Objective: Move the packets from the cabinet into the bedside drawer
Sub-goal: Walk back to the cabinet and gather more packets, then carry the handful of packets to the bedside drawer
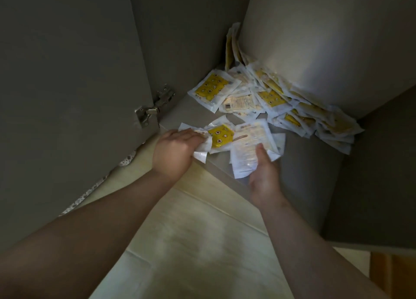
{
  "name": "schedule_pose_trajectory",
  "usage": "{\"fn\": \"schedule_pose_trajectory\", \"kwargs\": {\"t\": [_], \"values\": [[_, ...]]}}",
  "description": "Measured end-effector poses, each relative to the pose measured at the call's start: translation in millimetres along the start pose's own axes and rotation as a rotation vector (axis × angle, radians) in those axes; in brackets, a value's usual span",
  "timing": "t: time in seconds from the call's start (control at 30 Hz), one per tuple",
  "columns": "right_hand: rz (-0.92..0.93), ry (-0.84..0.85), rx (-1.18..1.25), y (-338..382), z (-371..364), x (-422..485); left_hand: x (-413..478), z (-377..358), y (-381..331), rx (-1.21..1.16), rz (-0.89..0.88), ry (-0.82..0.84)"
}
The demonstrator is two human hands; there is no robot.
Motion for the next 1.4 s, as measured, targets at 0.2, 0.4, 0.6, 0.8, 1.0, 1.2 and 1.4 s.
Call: {"fn": "schedule_pose_trajectory", "kwargs": {"t": [0.2,0.4,0.6,0.8,1.0,1.2,1.4], "values": [[0.113,-0.143,0.069,22,13,-3,-2,24,21,-0.318,0.398,0.052],[0.006,-0.015,0.015,9,-16,-12,-21,18,20,-1.051,0.815,0.199],[-0.093,0.079,0.008,15,-39,-41,-61,33,30,-1.372,1.108,0.206],[-0.170,-0.055,-0.090,52,-32,-118,-115,114,18,-1.260,1.265,0.311],[-0.271,0.095,-0.212,131,-64,-220,-150,229,-26,-1.157,1.351,0.421],[-0.285,0.283,-0.242,227,-118,-310,-148,347,-81,-1.340,1.444,0.302],[-0.245,0.441,-0.266,310,-179,-378,-150,458,-122,-1.441,1.431,0.069]]}}
Point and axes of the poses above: each hand's wrist, its own x-axis towards the middle knuckle, its own z-axis out of the back of the hand, y = z × x, the point moved 9 cm from there along x, towards the middle knuckle, and after that the axes turned 13 degrees about z, right-handed, at the moved point
